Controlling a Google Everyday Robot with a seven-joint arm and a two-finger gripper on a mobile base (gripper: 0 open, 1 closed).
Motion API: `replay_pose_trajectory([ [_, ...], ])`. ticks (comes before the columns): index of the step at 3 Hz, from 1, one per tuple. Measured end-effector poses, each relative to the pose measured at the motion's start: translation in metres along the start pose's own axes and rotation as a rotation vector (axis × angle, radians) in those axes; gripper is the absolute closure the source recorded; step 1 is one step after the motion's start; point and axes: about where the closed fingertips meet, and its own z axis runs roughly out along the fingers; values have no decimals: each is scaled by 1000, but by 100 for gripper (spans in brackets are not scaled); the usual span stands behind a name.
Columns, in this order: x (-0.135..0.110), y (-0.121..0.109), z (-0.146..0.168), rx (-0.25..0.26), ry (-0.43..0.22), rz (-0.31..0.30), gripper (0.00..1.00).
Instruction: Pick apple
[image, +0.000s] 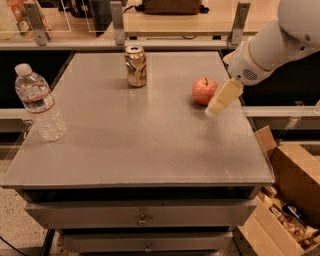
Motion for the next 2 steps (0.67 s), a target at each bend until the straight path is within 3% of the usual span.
replay_pose_trajectory([
  [2, 12, -26, 53, 7, -37, 50, 0],
])
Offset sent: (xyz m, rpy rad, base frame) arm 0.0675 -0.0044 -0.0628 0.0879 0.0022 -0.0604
